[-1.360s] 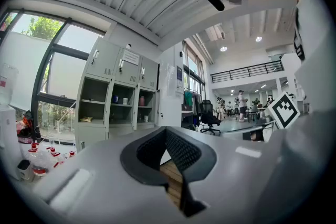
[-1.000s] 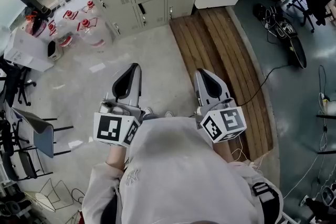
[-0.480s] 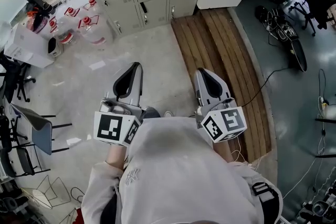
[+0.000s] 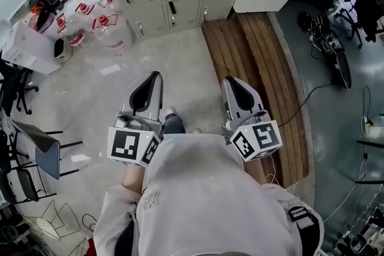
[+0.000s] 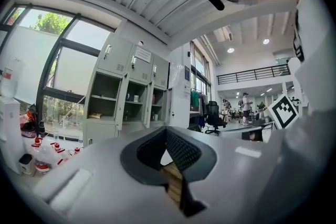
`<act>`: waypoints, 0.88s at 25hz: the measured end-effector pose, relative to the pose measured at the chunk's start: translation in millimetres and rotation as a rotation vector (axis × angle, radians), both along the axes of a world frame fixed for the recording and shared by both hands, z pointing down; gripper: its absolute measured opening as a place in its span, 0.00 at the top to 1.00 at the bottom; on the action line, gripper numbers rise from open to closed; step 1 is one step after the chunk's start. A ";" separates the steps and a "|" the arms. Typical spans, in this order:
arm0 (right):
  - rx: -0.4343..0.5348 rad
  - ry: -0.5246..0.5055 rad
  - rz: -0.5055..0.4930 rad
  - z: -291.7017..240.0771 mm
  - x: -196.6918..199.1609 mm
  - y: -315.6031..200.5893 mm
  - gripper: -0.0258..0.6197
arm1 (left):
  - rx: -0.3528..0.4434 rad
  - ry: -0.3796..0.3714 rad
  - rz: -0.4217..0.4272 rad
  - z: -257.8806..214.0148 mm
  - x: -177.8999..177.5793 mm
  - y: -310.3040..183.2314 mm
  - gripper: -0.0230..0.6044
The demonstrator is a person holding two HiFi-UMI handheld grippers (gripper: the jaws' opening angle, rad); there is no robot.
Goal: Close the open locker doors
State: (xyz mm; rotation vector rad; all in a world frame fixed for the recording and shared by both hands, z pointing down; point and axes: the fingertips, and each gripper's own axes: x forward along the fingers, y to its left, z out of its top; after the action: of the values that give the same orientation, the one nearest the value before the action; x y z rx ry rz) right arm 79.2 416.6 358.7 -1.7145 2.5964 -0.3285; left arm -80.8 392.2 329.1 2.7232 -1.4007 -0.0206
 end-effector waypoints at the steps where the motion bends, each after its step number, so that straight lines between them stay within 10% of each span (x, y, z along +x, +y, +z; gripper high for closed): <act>1: 0.000 0.000 -0.002 -0.7 -8.4 -10.4 0.94 | 0.001 0.003 -0.003 -0.8 -8.8 -9.8 0.95; 12: 0.038 0.021 -0.055 -20.7 -112.8 -111.8 0.94 | 0.029 0.021 -0.047 -18.2 -108.5 -114.2 0.95; 22: 0.008 0.029 -0.085 -14.2 -140.8 -175.2 0.94 | -0.013 0.040 -0.063 -8.1 -130.5 -168.2 0.95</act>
State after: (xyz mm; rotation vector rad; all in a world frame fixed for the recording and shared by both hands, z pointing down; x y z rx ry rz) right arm -61.6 241.4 344.4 -1.6217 2.6928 -0.2960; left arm -211.3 223.9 321.0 2.6520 -1.4707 -0.0691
